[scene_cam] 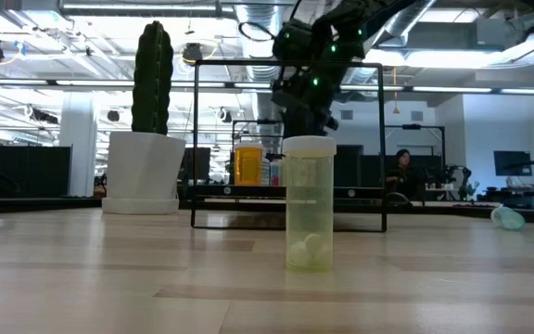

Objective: Pick and place medicine bottles onto shelf by color
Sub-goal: Put the yellow pill bottle on the shelf

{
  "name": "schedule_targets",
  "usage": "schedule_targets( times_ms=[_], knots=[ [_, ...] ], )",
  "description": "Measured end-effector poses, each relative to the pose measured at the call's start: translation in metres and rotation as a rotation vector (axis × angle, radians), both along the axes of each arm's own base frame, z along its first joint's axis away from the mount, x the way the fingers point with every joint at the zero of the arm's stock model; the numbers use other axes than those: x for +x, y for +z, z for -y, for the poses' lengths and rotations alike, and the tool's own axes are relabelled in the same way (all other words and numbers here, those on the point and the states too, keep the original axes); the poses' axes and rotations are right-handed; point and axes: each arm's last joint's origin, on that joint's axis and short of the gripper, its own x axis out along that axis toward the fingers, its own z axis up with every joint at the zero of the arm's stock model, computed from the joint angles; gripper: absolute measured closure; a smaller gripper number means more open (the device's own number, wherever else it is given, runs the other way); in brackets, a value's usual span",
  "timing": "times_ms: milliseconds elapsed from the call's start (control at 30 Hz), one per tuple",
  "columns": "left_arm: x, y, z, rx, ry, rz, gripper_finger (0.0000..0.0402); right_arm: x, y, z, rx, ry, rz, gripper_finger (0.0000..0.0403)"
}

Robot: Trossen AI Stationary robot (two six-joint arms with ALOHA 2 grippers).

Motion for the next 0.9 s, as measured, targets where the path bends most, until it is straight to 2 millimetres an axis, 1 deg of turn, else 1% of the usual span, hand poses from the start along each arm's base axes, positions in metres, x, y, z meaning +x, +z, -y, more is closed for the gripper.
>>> schedule_targets(
  times_ms=[100, 200, 333, 433, 567, 700, 800, 900],
  knots=[
    [0.0, 0.0, 0.001, -0.002, -0.004, 0.0, 0.0116, -0.003, 0.022, -0.001, -0.003, 0.004, 0.002, 0.0173],
    [0.0, 0.0, 0.002, -0.012, -0.007, 0.0, 0.0116, -0.013, 0.042, -0.005, 0.006, 0.009, -0.028, 0.0179],
    [-0.001, 0.0, 0.007, -0.029, -0.003, 0.01, 0.0116, -0.034, 0.067, -0.014, 0.051, 0.034, -0.034, 0.0192],
    [-0.002, 0.0, 0.011, -0.048, 0.008, 0.025, 0.0116, -0.052, 0.085, -0.024, 0.073, 0.056, -0.03, 0.0204],
    [-0.002, -0.002, 0.019, -0.066, 0.016, 0.036, 0.0116, -0.076, 0.111, -0.043, 0.069, 0.089, -0.009, 0.0221],
    [-0.004, -0.002, 0.029, -0.068, -0.015, 0.034, 0.0116, -0.097, 0.134, -0.067, 0.065, 0.132, 0.038, 0.0233],
    [-0.007, -0.002, 0.037, -0.068, -0.045, 0.032, 0.0116, -0.109, 0.146, -0.087, 0.106, 0.121, 0.086, 0.0236],
    [-0.011, -0.002, 0.05, -0.076, -0.092, 0.028, 0.0116, -0.116, 0.154, -0.111, 0.156, 0.094, 0.129, 0.0235]
  ],
)
